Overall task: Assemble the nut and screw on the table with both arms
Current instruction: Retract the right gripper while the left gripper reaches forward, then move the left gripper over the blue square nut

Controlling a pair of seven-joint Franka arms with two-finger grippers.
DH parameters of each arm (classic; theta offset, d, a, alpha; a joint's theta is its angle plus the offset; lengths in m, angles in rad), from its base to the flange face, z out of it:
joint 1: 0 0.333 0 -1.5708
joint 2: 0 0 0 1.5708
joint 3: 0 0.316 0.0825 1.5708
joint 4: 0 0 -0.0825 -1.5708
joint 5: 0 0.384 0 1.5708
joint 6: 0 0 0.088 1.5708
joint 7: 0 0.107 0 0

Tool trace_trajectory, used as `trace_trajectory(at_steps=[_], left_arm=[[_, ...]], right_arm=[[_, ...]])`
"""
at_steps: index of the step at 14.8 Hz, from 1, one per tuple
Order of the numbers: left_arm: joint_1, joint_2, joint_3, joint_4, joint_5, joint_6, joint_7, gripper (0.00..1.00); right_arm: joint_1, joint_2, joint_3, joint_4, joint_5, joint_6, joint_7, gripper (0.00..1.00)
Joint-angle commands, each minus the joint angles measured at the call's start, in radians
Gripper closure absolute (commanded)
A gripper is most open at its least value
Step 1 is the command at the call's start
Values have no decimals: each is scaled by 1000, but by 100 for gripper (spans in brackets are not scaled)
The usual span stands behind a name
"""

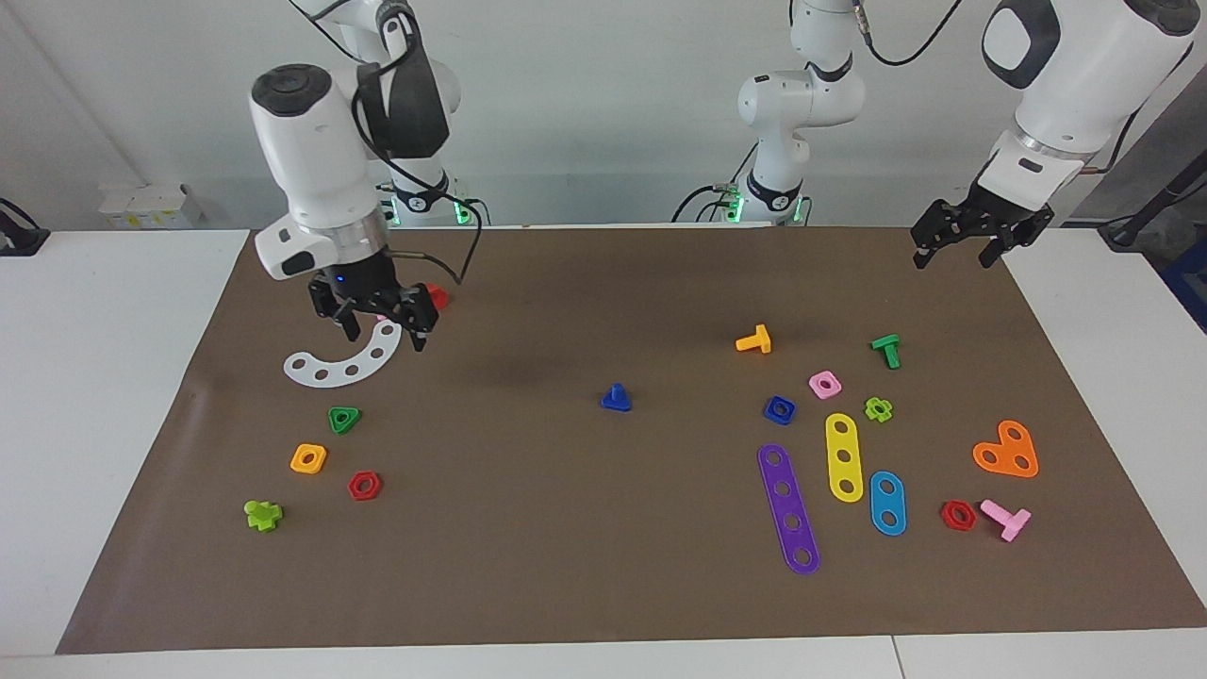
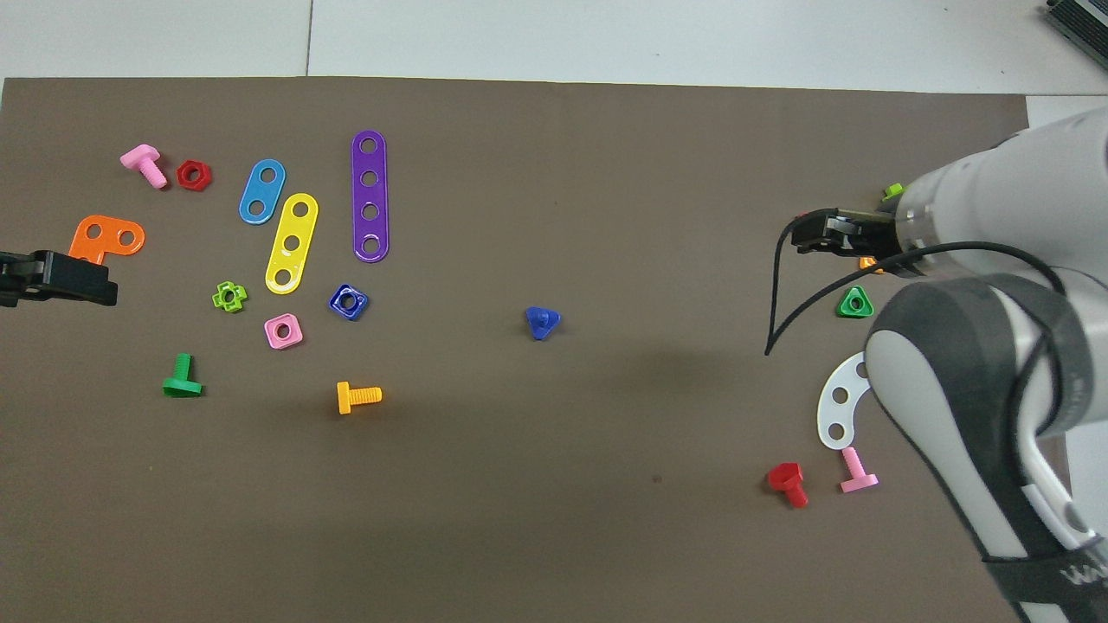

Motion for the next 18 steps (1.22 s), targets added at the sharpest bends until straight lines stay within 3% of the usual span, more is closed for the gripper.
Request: trace_trajectory(at_steps=[1,4,6,10,14,18], left_arm=[[-15,-35,2,-41,19,14,-6,0],[-17,-32,0,-47,-7,112,-14,0],[-59,-27,0,-92,-9,157,-15,0],[-149,91,-6,-91,-21,229,-12,5],[-201,200,-6,-106,-69,403,0,5],[-216,318,-6,-112,-70,543,147,11]], right_arm=[[-75,-57,15,-36,23,-77,-81,0],[-135,-80,15,-23,23,-117,-193,0],[-148,-81,10,44,23,-195,-242,0],[-143,-26,16,222,0,-322,-277,0],[-133,-31,18,199,1,-329,-273,0],[-128,-35,9,179,3,-309,-273,0]])
